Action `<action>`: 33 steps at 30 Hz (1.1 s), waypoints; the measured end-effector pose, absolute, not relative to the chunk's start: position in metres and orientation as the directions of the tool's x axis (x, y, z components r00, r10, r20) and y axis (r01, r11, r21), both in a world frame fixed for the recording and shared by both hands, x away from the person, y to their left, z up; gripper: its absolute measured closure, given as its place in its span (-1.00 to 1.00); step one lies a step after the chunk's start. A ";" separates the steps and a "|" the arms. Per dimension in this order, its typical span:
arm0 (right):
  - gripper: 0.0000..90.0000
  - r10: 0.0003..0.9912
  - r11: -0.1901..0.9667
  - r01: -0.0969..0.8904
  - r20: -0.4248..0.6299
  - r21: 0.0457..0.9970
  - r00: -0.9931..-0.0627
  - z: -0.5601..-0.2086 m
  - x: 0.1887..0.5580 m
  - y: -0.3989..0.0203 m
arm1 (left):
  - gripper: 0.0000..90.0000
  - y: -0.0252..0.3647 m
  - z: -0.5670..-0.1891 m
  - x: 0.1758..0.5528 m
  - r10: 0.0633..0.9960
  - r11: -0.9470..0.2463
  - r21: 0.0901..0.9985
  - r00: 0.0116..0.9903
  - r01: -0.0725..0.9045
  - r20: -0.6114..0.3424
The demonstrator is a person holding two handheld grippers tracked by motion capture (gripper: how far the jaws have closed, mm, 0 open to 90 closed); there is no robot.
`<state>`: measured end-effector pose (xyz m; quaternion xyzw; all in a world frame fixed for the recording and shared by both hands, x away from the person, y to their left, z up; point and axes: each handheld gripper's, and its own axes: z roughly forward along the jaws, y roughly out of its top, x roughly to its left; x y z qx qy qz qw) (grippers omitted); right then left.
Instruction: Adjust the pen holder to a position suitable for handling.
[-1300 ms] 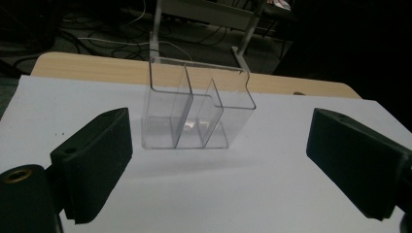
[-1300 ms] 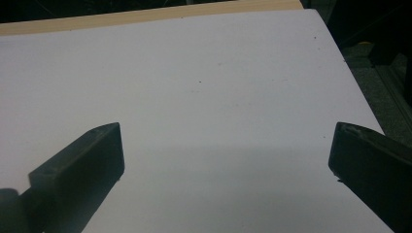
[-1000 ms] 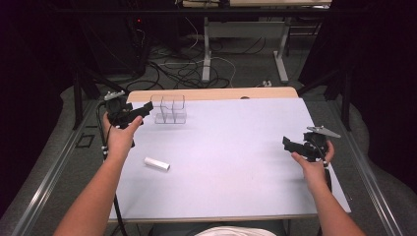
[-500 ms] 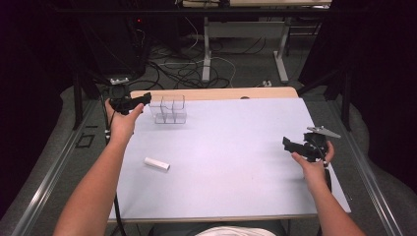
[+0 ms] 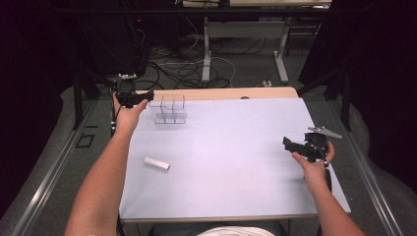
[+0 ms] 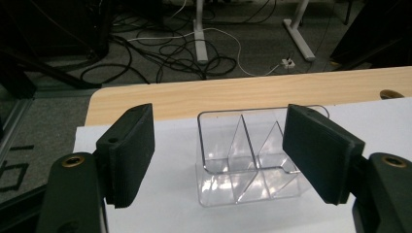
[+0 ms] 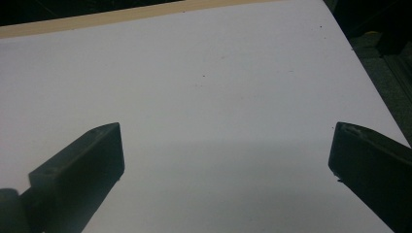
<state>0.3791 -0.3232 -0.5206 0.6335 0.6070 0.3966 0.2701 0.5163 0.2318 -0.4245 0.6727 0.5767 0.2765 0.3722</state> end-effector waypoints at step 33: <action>-1.00 0.976 -0.146 0.563 0.212 0.813 -0.053 -0.524 0.379 -0.322 | 0.30 0.230 -0.469 0.551 0.985 -0.026 0.712 0.140 0.702 -0.102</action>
